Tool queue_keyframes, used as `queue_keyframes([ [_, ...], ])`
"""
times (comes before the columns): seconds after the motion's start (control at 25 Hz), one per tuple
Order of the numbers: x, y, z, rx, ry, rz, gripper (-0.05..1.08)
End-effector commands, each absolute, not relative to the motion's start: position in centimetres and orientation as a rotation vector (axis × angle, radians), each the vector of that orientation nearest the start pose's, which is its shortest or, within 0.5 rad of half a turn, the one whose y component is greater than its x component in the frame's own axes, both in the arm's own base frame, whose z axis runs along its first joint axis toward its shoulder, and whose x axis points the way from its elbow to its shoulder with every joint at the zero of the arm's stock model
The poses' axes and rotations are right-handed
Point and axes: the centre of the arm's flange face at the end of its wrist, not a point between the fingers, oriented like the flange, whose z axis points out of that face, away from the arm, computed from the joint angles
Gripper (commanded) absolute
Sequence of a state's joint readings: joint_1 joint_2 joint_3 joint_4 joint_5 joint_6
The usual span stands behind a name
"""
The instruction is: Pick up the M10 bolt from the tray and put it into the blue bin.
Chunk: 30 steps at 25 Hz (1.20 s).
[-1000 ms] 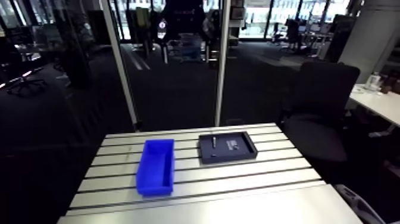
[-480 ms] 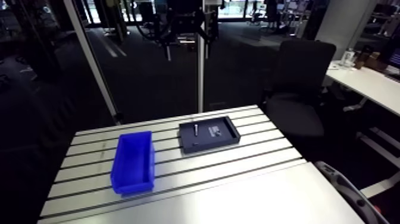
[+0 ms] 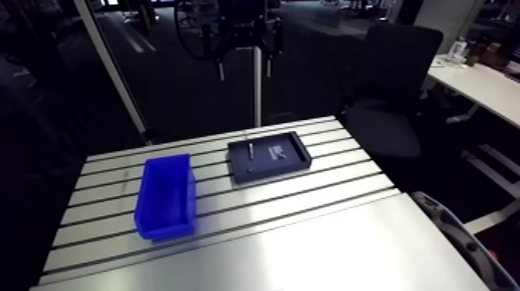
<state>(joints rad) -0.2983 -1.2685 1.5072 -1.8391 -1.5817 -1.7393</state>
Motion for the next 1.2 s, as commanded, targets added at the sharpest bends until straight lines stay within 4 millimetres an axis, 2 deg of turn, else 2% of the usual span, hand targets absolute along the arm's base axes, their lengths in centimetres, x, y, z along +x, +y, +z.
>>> queue_keyframes([
  [0.04, -62.3, 6.0, 33.4, 0.221, 3.136, 0.02, 0.01],
  [0.36, -62.8, 7.2, 29.1, 0.247, 3.101, 0.007, 0.02],
  [0.56, -63.0, 7.1, 27.6, 0.243, 3.093, 0.003, 0.02],
  [1.08, -63.4, 7.0, 21.7, 0.25, 3.063, -0.012, 0.03],
  [1.2, -63.5, 6.9, 21.0, 0.25, 3.061, -0.013, 0.04],
])
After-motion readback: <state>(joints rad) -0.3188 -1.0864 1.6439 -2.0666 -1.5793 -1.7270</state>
